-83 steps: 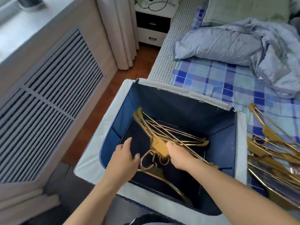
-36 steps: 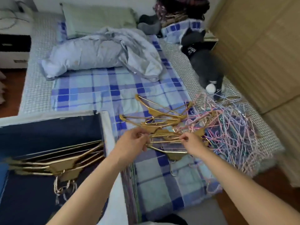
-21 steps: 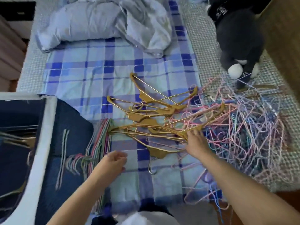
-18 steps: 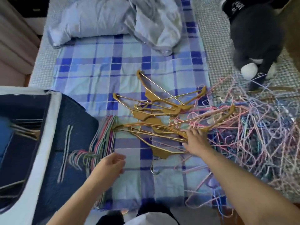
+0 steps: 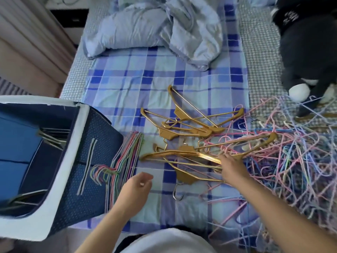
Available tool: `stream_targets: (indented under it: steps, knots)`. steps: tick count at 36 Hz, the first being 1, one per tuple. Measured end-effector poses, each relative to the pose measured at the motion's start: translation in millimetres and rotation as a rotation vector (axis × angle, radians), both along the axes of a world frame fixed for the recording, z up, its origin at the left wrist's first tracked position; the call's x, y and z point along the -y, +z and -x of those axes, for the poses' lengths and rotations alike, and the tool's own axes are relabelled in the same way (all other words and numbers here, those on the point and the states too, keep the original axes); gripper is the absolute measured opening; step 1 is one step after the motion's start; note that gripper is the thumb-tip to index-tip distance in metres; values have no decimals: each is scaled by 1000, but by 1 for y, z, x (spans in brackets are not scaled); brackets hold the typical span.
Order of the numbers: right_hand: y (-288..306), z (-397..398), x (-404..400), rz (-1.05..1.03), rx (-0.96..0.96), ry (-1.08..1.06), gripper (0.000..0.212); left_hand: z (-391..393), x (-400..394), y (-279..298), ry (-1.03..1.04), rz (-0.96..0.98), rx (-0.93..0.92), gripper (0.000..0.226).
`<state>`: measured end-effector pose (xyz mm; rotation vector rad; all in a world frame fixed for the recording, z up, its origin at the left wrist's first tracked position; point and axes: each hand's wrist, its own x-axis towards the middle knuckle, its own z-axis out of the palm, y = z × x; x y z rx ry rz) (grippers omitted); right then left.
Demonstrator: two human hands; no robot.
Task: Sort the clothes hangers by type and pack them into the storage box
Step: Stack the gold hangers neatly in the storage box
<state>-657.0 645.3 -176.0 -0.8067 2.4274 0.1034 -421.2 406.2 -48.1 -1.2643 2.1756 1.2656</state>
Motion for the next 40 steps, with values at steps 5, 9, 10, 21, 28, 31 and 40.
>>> stream_targets:
  steps: [5,9,10,21,28,31,40]
  knots:
    - [34,-19,-49,28,67,129,54,13,-2,0,-227,239,-93,19]
    - [62,-43,-66,154,73,202,53,18,8,-15,-526,283,157,61]
    - [66,-48,-66,218,80,198,55,17,11,-22,-565,247,241,72]
    - [-2,-30,-51,212,171,104,80,-25,28,-25,-427,361,326,20]
    - [-26,25,-35,-116,-35,151,69,-45,23,-13,-89,390,266,28]
    - [-37,37,-32,-197,-71,207,76,-48,20,-9,34,293,216,30]
    - [-27,55,-30,-275,-114,306,66,-61,18,1,156,220,144,28]
